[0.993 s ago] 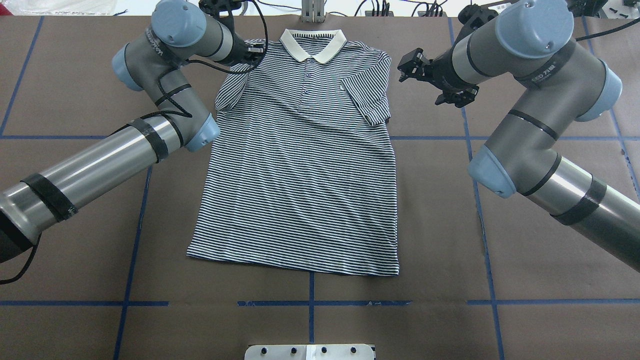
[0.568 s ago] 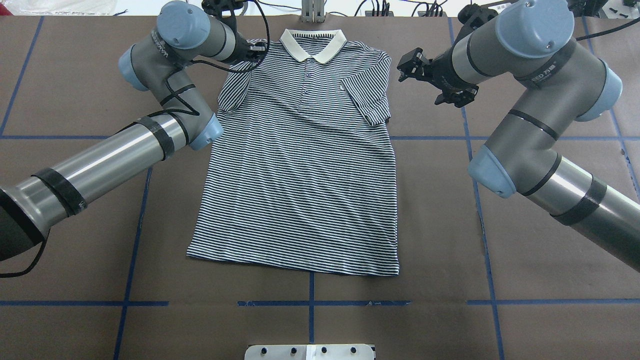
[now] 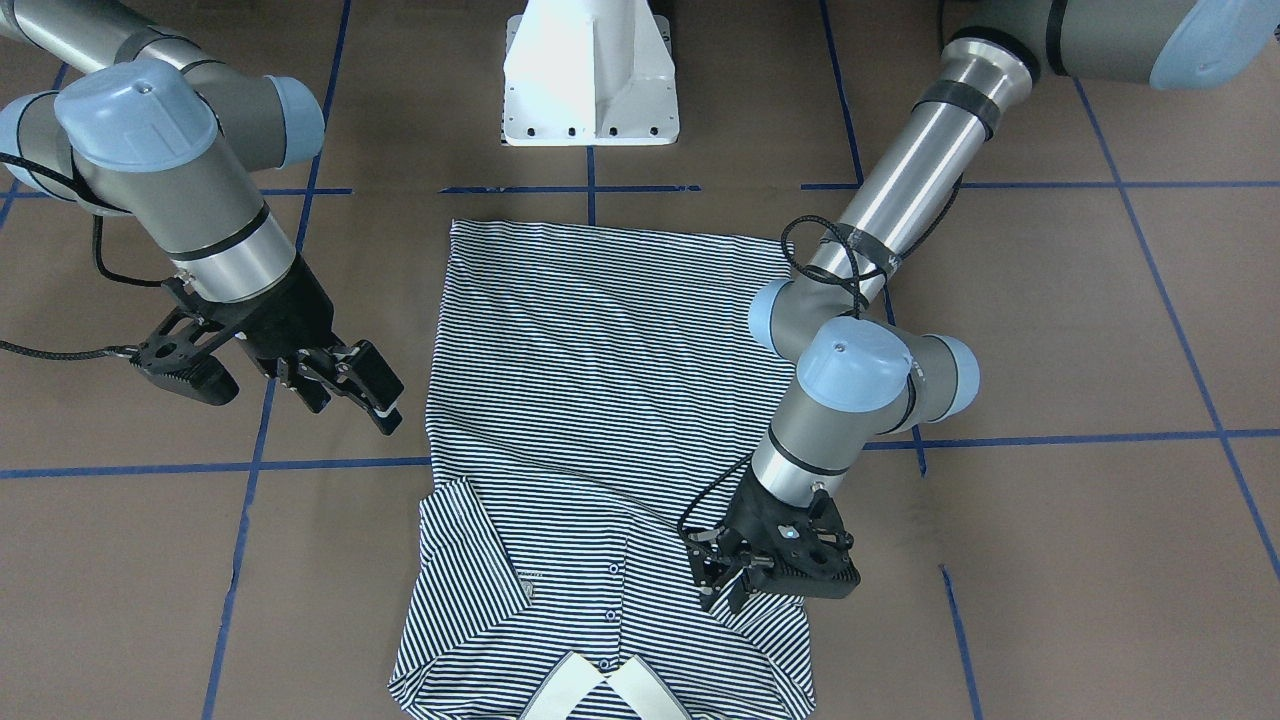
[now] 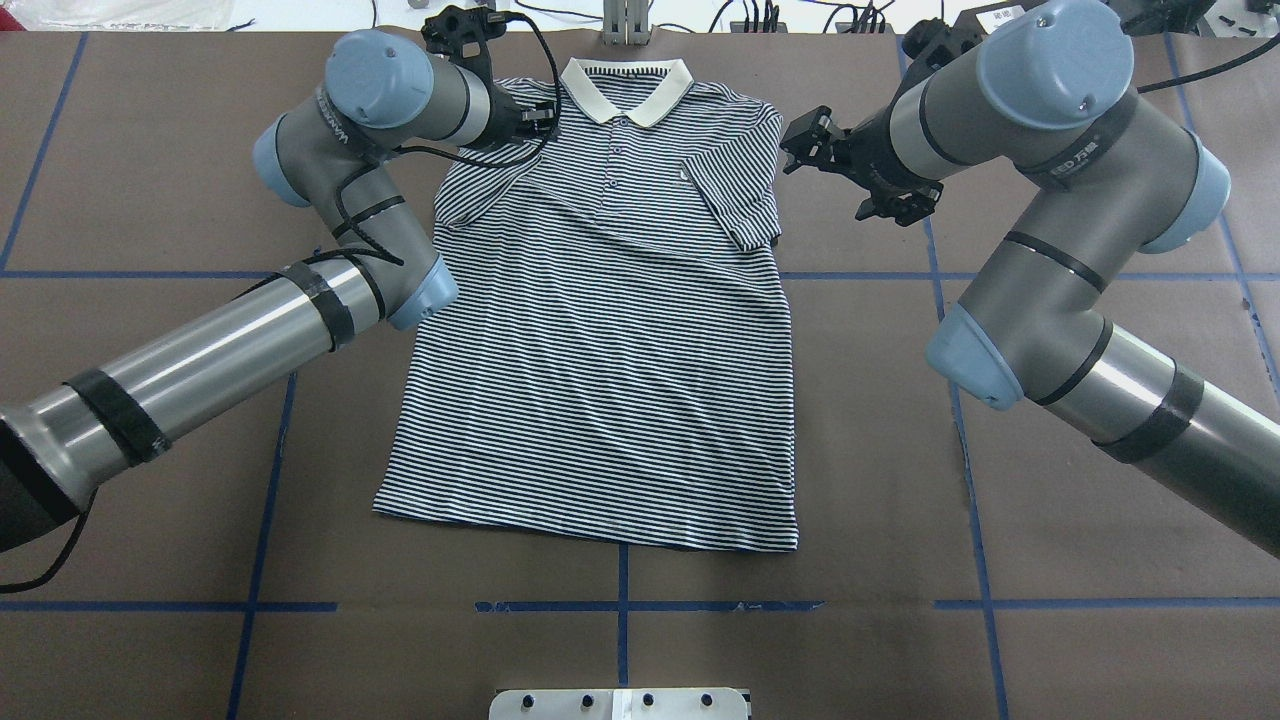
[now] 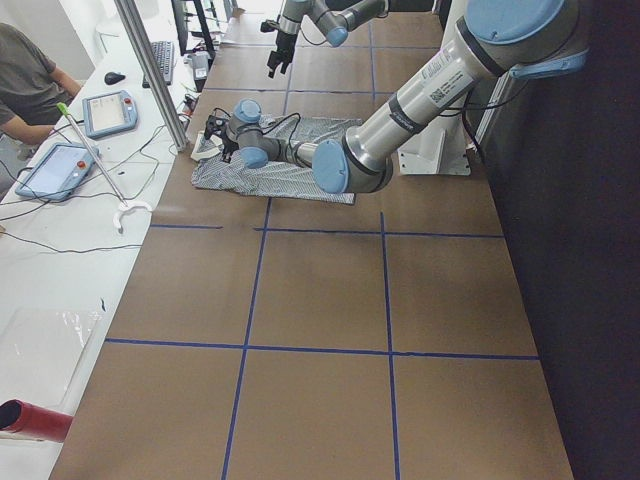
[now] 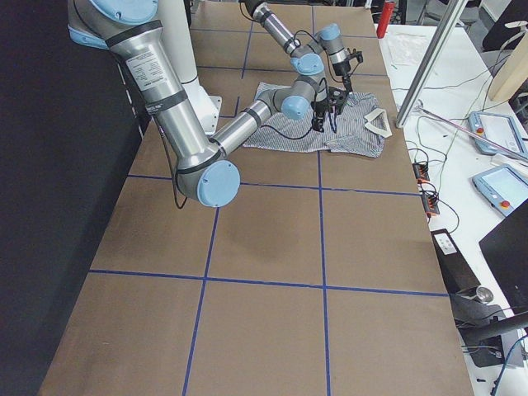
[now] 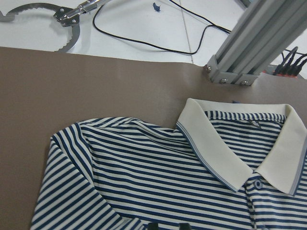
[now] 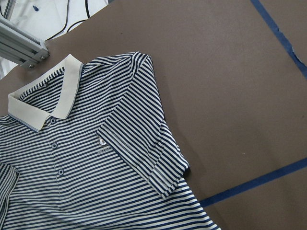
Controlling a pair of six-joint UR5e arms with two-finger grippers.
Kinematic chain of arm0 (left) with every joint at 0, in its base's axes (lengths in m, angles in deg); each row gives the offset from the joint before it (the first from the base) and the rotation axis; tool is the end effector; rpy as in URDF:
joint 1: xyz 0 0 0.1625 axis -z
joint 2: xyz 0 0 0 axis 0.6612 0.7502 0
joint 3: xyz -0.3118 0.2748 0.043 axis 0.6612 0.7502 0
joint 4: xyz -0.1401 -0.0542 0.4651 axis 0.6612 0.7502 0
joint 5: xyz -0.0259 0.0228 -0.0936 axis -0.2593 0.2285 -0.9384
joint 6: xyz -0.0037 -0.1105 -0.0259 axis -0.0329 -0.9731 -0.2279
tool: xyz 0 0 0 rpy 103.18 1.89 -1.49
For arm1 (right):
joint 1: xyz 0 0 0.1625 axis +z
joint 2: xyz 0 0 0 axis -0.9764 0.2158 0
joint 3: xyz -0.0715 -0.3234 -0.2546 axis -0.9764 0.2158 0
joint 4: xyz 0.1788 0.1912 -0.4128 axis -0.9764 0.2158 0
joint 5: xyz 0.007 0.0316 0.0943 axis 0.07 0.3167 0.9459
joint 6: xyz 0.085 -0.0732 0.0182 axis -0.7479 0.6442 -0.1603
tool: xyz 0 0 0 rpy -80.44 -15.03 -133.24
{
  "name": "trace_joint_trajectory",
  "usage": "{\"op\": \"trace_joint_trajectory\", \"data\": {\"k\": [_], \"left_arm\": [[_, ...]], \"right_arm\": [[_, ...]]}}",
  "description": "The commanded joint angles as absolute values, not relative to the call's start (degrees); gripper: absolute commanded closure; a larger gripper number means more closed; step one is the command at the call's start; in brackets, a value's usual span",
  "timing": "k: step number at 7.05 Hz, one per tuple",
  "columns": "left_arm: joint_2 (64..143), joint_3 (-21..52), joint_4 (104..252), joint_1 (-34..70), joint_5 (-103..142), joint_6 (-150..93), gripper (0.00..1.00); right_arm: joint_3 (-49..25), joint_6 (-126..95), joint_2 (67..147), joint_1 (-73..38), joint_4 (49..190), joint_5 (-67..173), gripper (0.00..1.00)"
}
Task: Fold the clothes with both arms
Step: 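Lower both grippers toward the shirt hem corners nearest the robot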
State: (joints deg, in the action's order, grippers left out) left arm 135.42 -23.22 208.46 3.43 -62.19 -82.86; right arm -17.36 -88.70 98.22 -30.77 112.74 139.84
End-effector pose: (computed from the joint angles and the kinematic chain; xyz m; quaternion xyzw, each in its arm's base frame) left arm 0.5772 -0.7243 0.2539 0.2313 0.5360 -0.1029 0.8054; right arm -0.4246 -0.5889 0.2120 0.0464 -0.4955 0.2657 0.8257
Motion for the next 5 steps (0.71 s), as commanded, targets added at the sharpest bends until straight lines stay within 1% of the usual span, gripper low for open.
{"op": "trace_joint_trajectory", "data": {"k": [1,2,3,4,5], "left_arm": [[122.6,-3.4,207.7,-0.5,-63.2,-87.9,0.14],[118.2,5.8,204.8,-0.7,-66.8,-89.4,0.14],[115.4,11.7,201.3,-0.5,-74.7,-93.6,0.17],[114.2,12.8,201.1,-0.3,-76.2,-94.3,0.17],[113.7,12.7,201.1,-0.2,-75.7,-94.4,0.17]], "right_arm": [[-22.7,-98.7,99.4,-39.1,115.9,133.9,0.00],[-28.1,-104.7,101.8,-47.6,118.6,125.6,0.04],[-33.9,-110.0,103.6,-54.2,122.9,122.0,0.05],[-35.2,-115.3,104.1,-60.0,127.7,118.0,0.11],[-34.3,-116.0,105.7,-64.3,129.5,112.9,0.15]]}}
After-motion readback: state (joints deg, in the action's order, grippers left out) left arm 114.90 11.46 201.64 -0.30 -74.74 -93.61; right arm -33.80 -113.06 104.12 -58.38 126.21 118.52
